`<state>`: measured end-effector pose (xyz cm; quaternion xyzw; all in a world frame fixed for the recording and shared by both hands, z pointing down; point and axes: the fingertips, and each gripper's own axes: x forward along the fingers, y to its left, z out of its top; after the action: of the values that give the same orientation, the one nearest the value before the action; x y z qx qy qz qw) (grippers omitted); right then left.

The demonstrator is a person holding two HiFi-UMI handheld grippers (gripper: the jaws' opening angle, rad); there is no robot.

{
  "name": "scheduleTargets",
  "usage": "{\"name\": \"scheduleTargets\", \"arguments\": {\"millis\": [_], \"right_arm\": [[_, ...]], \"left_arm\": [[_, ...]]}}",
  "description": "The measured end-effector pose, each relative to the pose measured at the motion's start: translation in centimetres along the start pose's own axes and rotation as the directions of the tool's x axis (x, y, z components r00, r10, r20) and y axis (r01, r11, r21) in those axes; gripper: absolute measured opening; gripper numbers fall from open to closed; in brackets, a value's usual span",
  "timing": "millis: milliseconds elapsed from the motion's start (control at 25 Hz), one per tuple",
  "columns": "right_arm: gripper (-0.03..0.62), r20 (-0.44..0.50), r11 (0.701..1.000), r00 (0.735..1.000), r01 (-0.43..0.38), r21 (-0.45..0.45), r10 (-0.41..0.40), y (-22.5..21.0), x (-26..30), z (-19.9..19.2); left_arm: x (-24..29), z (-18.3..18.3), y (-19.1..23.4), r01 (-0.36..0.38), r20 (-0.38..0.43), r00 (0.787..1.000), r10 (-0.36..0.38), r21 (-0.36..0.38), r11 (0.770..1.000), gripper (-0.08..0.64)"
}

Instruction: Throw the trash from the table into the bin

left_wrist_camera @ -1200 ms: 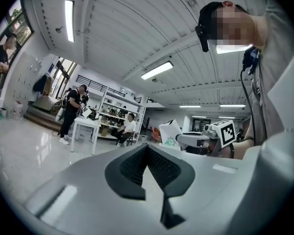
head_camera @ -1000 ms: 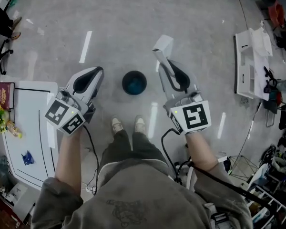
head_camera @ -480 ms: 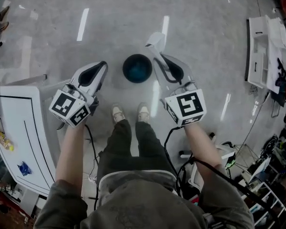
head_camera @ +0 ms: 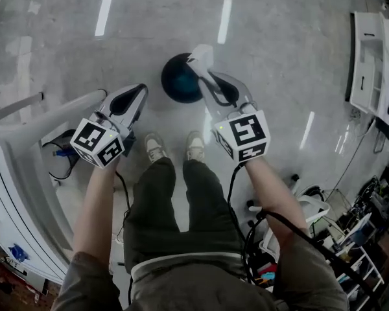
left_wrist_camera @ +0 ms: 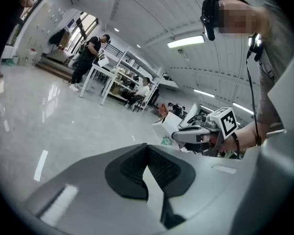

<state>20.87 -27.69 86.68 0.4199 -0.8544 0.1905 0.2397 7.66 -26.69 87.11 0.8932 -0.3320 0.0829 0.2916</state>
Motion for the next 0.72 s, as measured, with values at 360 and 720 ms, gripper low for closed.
{"name": "scheduleTargets", "arguments": {"millis": [360,720], "right_arm": [[0.071,-0.154,0.999,0.987,-0.034,0.020,0.037,-0.3,8.9,-14.7],[0.101,-0.348,0.993,0.930,-0.108,0.046,0.117,1.4,14.8,-26.6]], "left_arm": [[4.4,-15.7,6.5,-0.026,-0.167,0.986,0.010,-0.097,0.995,-0.002],[6.2,-24.9,9.3,-0.053,-0.242,0.970,0.009,-0.177,0.983,-0.002]]}}
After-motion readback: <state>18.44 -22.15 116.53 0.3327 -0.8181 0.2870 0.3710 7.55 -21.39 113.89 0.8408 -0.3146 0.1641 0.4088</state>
